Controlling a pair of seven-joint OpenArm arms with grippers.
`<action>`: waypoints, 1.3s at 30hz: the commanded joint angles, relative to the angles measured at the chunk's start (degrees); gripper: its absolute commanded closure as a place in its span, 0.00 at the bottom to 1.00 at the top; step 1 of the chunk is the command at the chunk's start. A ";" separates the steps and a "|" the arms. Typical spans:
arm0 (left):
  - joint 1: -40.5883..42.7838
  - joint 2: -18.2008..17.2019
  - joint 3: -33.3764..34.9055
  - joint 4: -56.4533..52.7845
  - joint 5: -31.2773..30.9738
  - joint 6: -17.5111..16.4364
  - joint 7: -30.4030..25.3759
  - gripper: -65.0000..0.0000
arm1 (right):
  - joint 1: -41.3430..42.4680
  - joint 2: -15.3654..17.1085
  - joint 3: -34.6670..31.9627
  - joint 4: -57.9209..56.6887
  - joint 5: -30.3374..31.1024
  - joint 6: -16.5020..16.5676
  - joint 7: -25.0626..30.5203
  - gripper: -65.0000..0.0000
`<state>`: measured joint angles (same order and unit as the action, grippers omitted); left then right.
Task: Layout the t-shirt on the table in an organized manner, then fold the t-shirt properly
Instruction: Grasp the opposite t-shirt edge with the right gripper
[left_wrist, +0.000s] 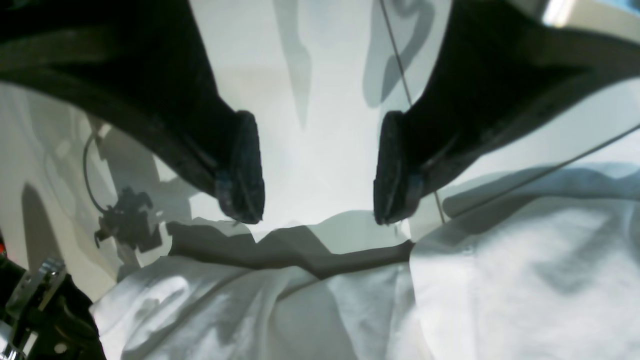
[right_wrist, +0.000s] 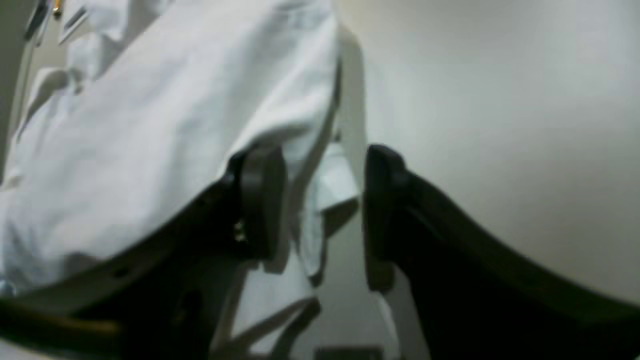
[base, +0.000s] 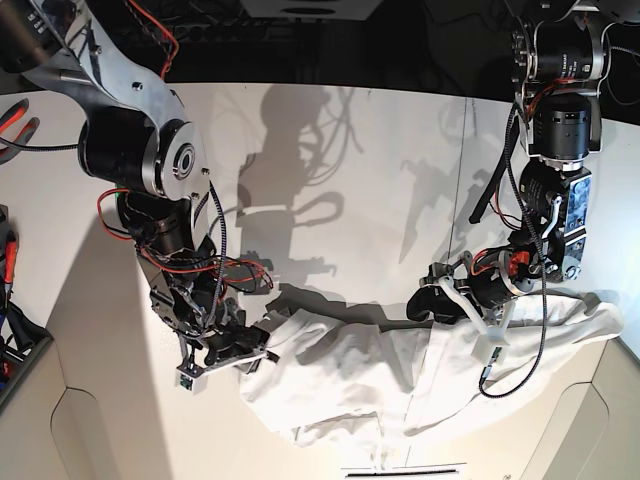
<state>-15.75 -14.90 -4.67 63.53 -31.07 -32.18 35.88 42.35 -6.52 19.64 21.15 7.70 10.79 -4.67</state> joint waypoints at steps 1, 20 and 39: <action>-1.38 -0.33 -0.17 1.03 -1.07 -0.39 -1.44 0.42 | 1.92 -0.35 0.00 0.81 0.28 1.51 1.44 0.60; -1.38 -0.35 -0.17 1.03 -1.07 -0.37 -2.01 0.42 | 1.90 -1.31 0.00 0.81 0.28 8.59 1.92 0.60; -1.38 -0.35 -0.17 1.03 -1.07 -0.39 -2.03 0.42 | 1.66 -1.60 0.00 0.81 1.53 9.77 4.63 0.50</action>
<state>-15.75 -14.92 -4.67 63.53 -31.05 -32.16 35.11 42.02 -7.64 19.64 21.15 8.69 19.86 -1.28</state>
